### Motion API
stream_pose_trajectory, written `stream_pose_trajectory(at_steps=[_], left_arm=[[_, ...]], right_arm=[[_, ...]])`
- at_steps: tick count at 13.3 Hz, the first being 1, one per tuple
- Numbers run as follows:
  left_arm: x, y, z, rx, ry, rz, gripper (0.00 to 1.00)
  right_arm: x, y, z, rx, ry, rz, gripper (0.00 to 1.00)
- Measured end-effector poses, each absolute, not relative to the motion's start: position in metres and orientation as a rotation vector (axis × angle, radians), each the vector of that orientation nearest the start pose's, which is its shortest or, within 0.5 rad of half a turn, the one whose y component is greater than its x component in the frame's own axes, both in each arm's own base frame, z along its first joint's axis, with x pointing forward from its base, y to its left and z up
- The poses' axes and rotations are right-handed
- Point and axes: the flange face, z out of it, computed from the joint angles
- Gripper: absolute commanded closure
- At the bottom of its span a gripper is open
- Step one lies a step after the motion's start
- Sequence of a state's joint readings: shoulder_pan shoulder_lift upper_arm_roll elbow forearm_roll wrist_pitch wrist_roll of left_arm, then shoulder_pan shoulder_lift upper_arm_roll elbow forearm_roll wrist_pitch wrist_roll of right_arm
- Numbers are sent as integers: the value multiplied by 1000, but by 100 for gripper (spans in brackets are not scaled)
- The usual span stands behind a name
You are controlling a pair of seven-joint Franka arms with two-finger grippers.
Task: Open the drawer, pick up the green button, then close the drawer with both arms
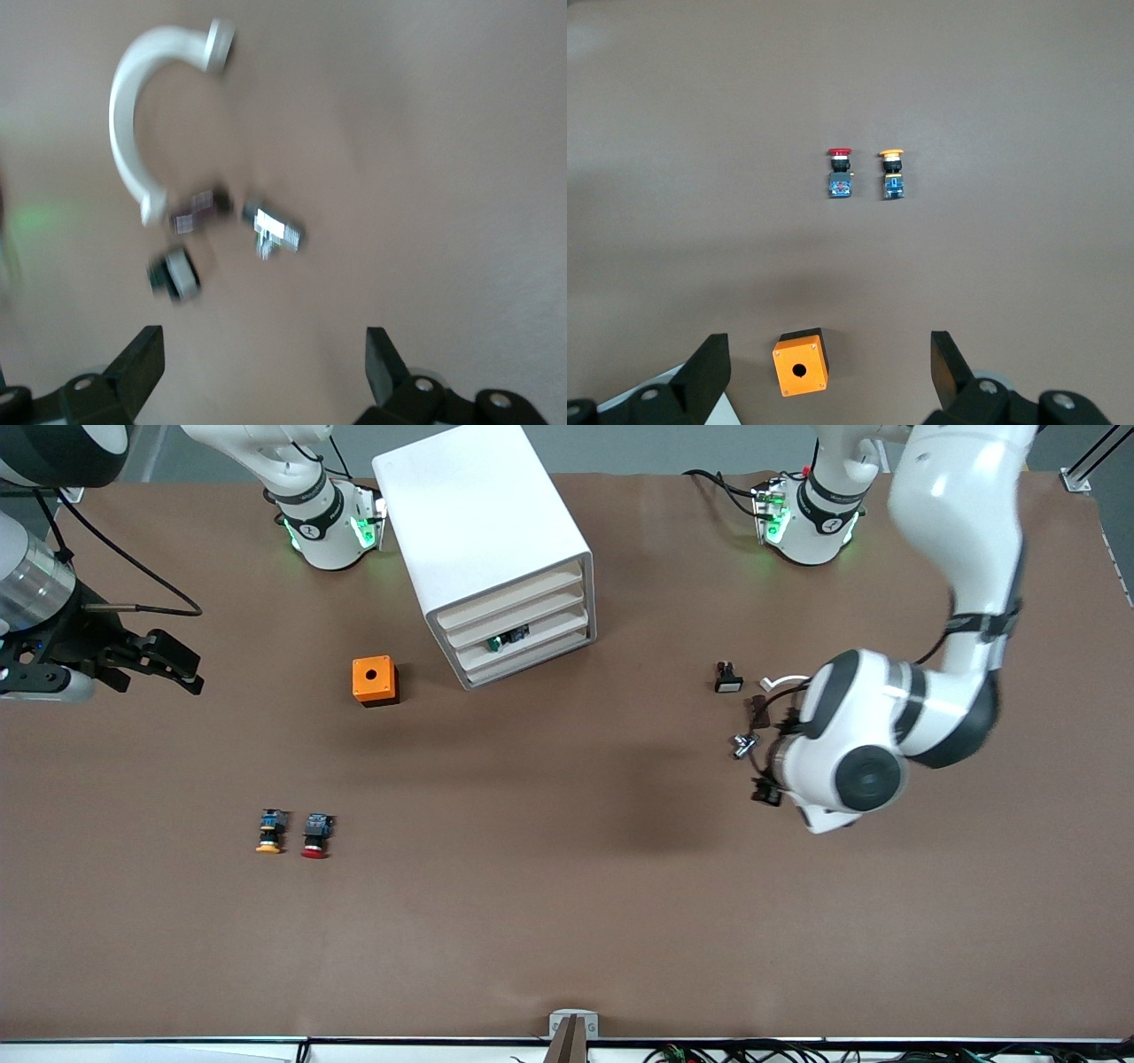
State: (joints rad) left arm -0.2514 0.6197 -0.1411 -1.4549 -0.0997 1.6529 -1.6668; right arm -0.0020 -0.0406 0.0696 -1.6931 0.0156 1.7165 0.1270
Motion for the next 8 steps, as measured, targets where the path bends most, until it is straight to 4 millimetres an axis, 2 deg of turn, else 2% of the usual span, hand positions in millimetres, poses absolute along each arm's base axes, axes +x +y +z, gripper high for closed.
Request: stream_pose_trajectory(at_steps=[3,5,8], left_arm=[[606,-276,269,-2006,-1942,851,1],[604,-283,259,-1872,-2014,982,1],[594,-301,246,-1566,-2092,1216,1]], right_arm=[[553,40,604,-3118,95,-114,0],[555,40,604,-3117,95,-124,0],[560,45,594,-3118,80,-105,0]])
